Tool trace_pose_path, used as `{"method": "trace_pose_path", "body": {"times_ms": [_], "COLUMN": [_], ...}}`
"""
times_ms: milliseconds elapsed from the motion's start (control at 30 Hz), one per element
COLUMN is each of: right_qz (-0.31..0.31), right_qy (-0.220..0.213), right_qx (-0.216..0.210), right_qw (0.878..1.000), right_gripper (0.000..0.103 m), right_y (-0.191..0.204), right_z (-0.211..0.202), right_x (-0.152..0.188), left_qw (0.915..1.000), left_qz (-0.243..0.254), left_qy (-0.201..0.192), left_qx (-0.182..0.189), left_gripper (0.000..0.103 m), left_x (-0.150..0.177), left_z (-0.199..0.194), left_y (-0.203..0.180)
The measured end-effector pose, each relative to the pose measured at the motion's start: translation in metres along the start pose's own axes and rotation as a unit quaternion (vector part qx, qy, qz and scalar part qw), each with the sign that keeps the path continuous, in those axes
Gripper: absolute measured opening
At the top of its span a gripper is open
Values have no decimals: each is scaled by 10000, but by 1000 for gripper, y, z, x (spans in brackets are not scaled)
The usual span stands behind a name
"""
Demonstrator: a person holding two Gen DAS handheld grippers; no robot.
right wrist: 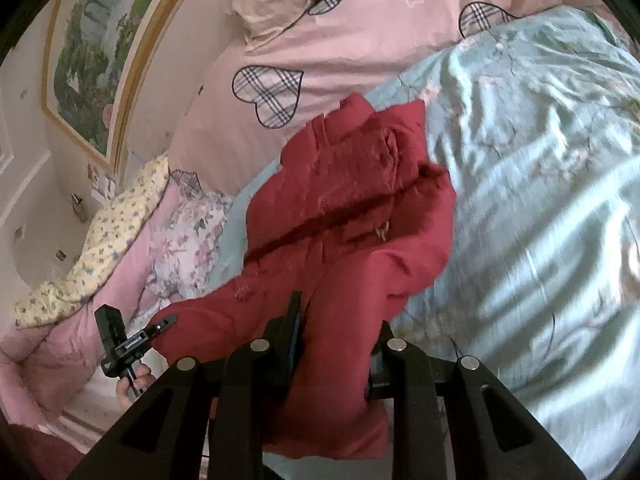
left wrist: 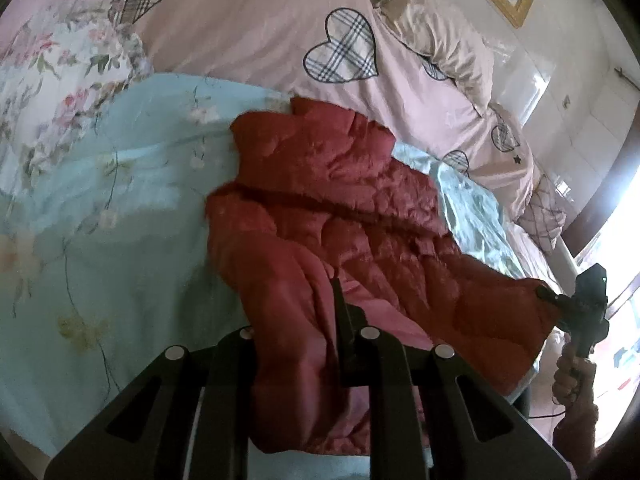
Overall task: Fold large clothes
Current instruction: 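Fold the coat side over toward the collar with the left gripper while the right gripper holds the hem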
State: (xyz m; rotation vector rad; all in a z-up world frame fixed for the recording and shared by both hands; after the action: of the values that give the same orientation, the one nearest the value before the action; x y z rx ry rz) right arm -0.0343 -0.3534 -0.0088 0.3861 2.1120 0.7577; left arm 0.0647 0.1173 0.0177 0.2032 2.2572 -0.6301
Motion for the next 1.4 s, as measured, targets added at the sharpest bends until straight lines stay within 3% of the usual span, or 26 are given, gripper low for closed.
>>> {"method": "trace_pose_path", "body": {"times_ms": [800, 1167, 1400], "right_qz": [-550, -484, -223], "right_qy": [-941, -1146, -1229], "right_qx": [528, 764, 988], "right_qw": [9926, 9893, 9872], "right_gripper": [22, 22, 23], "right_y": [17, 3, -12], "right_z": [69, 109, 134], "right_x": [-109, -142, -170], "left_qw": [9961, 9942, 9943], "left_qz": [-114, -143, -441], "left_qy": [-598, -602, -467], "left_qx": [-633, -882, -846], "left_gripper": [15, 15, 16], "left_x": [-102, -136, -168], "left_z": [65, 115, 149], "left_y": [-5, 0, 12]}}
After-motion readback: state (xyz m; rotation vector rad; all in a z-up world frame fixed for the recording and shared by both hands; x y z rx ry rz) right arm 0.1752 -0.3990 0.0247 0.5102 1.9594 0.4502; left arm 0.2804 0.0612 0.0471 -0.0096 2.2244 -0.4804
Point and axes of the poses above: each gripper's, at about its wrist camera, not at the fingertips, and z roughly the way its jaws point, y to its left, x to its underside, the point moved 1 cm from there along z, roughly the way its jaws point, and after that the axes turned 5 degrees about -y, right-handed, at the moved point
